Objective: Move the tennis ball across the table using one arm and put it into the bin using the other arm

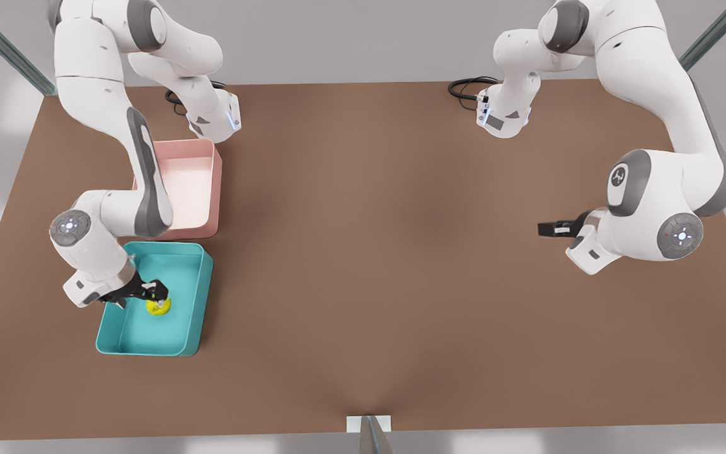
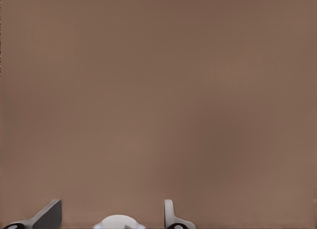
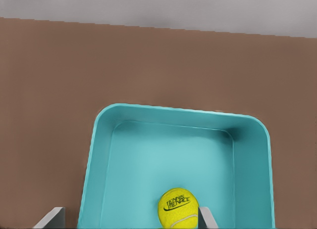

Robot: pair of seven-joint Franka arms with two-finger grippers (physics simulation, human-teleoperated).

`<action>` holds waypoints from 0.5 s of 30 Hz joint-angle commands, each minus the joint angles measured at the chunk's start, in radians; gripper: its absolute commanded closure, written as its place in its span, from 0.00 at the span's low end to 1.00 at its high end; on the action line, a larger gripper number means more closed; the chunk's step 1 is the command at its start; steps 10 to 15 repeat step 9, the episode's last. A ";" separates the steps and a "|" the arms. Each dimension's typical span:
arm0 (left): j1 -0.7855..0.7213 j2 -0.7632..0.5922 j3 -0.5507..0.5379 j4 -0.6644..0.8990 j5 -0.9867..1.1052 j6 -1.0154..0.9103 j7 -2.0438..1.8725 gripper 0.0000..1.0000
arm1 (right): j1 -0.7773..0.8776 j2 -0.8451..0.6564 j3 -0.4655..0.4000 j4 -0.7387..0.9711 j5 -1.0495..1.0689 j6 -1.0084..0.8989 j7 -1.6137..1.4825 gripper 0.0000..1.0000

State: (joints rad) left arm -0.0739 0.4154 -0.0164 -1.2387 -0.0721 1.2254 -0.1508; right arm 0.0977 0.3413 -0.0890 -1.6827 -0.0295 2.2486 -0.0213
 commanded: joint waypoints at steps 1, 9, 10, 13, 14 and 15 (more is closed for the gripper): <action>0.002 -0.003 -0.001 0.022 0.005 -0.125 0.005 0.00 | 0.030 -0.012 0.003 0.208 -0.009 -0.856 0.139 0.00; 0.080 0.056 -0.004 0.064 -0.043 -0.284 0.030 0.00 | -0.130 -0.269 0.235 0.192 -0.060 -0.919 0.153 0.00; 0.080 0.056 -0.004 0.064 -0.043 -0.284 0.030 0.00 | -0.130 -0.269 0.235 0.192 -0.060 -0.919 0.153 0.00; 0.080 0.056 -0.004 0.064 -0.043 -0.284 0.030 0.00 | -0.130 -0.269 0.235 0.192 -0.060 -0.919 0.153 0.00; 0.080 0.056 -0.004 0.064 -0.043 -0.284 0.030 0.00 | -0.130 -0.269 0.235 0.192 -0.060 -0.919 0.153 0.00; 0.080 0.056 -0.004 0.064 -0.043 -0.284 0.030 0.00 | -0.130 -0.269 0.235 0.192 -0.060 -0.919 0.153 0.00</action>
